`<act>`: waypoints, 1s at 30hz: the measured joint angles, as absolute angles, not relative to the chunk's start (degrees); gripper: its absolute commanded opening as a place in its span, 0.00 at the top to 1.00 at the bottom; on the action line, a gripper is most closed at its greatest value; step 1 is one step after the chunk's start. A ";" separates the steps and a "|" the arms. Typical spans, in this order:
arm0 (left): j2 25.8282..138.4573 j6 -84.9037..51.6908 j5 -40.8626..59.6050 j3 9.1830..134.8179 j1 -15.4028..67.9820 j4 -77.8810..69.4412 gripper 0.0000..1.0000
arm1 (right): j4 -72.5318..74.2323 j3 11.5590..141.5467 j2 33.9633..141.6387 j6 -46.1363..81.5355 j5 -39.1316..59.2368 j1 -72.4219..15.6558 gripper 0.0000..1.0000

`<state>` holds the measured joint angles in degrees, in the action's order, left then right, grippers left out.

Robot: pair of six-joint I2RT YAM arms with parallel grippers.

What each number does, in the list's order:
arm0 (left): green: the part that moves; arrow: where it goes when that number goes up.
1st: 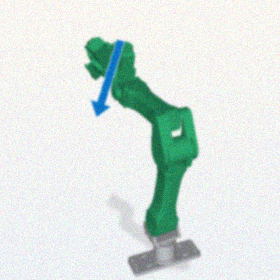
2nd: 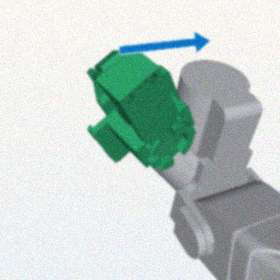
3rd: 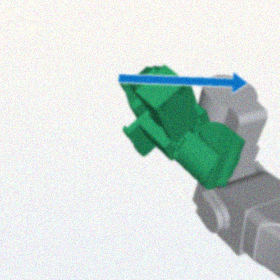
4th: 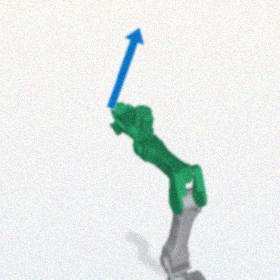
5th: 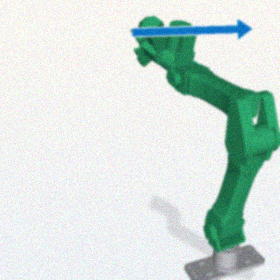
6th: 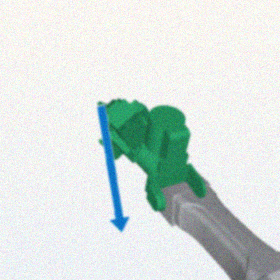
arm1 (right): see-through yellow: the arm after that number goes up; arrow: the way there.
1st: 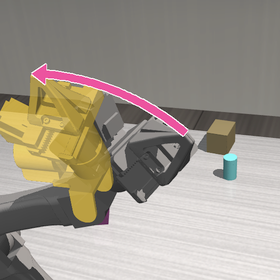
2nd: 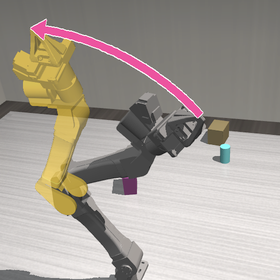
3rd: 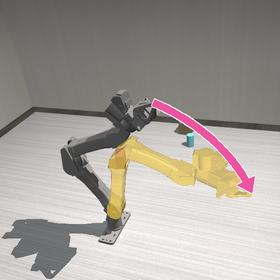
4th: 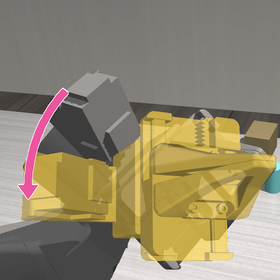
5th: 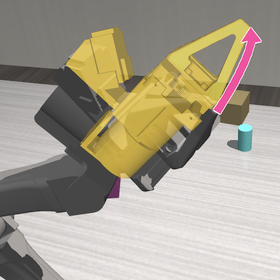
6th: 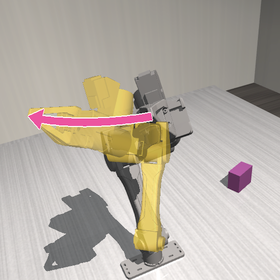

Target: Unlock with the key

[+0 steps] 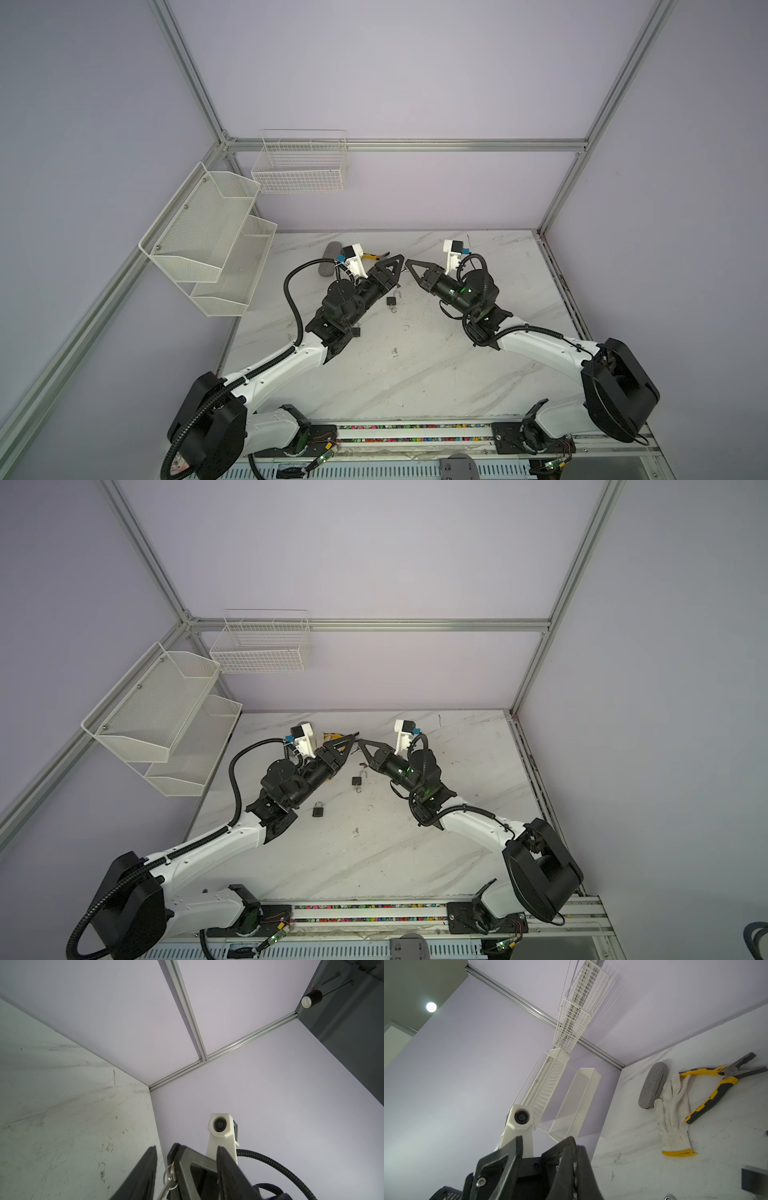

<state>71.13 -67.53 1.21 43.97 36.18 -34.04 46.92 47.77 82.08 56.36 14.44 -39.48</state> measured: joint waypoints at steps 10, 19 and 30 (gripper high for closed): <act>71.13 -69.49 -0.93 43.97 37.60 -34.74 0.66 | 50.06 47.48 82.08 58.70 12.25 -40.25 1.00; 71.26 -69.91 -1.41 43.97 38.06 -34.74 0.71 | 50.41 47.48 82.08 59.24 10.28 -40.58 1.00; 72.79 -70.41 -1.43 43.97 38.22 -35.77 0.82 | 50.43 47.48 82.08 59.31 9.02 -40.93 1.00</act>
<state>72.79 -70.41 -1.43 43.97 38.22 -35.77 50.43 47.48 82.08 59.31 9.02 -40.93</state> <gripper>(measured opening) 0.206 0.064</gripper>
